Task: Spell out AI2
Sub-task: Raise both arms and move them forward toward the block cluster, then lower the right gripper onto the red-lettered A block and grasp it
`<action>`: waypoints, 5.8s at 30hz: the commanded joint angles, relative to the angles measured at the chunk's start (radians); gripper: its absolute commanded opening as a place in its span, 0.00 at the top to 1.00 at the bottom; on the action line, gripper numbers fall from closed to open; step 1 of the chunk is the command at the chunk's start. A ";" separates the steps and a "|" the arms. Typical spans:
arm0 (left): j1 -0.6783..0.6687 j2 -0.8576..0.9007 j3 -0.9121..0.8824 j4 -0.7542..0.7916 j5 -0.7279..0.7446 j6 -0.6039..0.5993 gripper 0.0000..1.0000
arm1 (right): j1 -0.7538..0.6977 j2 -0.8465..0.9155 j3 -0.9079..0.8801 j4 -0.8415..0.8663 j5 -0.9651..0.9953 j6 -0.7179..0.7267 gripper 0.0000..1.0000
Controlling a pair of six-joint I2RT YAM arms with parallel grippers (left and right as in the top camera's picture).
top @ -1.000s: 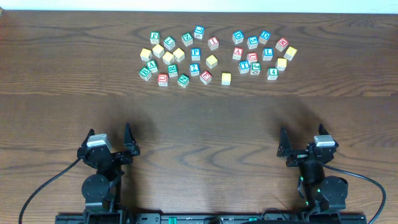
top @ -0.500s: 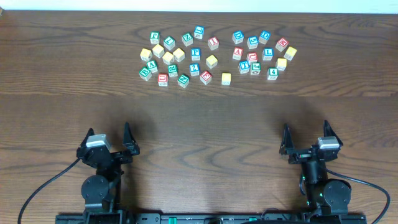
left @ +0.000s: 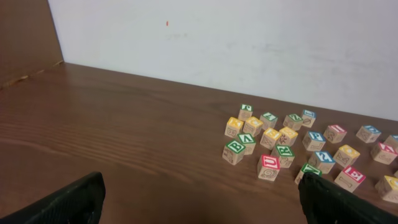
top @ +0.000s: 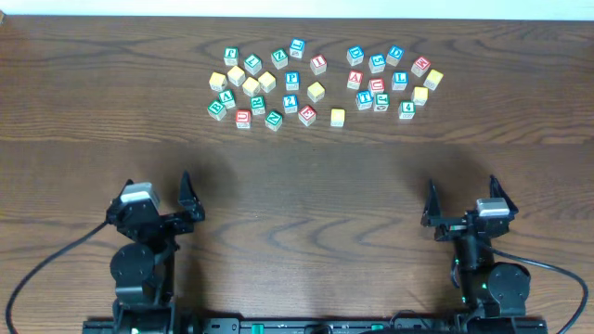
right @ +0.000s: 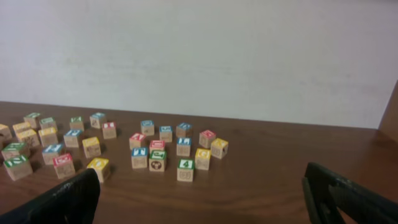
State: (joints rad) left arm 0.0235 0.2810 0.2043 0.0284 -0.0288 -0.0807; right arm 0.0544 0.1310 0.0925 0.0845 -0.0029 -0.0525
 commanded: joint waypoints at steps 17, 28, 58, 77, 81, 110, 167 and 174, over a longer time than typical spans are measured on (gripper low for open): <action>0.004 0.412 0.365 -0.025 -0.007 -0.002 0.02 | -0.008 0.399 0.314 0.031 0.009 -0.016 0.01; 0.004 0.516 0.537 -0.201 -0.003 -0.003 0.02 | -0.008 0.596 0.451 0.026 -0.123 -0.015 0.01; 0.003 1.374 1.693 -1.191 0.100 0.047 0.02 | -0.008 1.423 1.561 -0.908 -0.352 0.002 0.01; 0.003 1.400 1.688 -1.197 0.100 0.047 0.02 | 0.110 1.580 1.592 -0.842 -0.257 0.098 0.07; 0.003 1.401 1.688 -1.197 0.100 0.047 0.02 | 0.162 1.652 1.682 -0.871 -0.187 0.128 0.09; 0.003 1.401 1.675 -1.206 0.100 0.046 0.03 | 0.275 2.321 2.287 -0.975 0.074 0.340 0.41; 0.003 1.401 1.664 -1.210 0.100 0.046 0.02 | 0.250 2.499 2.282 -0.964 0.176 0.406 0.76; 0.003 1.401 1.664 -1.210 0.100 0.046 0.02 | 0.250 2.427 2.282 -0.986 0.142 0.369 0.83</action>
State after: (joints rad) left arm 0.0242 1.6806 1.8687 -1.1782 0.0700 -0.0475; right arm 0.3111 2.6167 2.3600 -0.8852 0.1623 0.3561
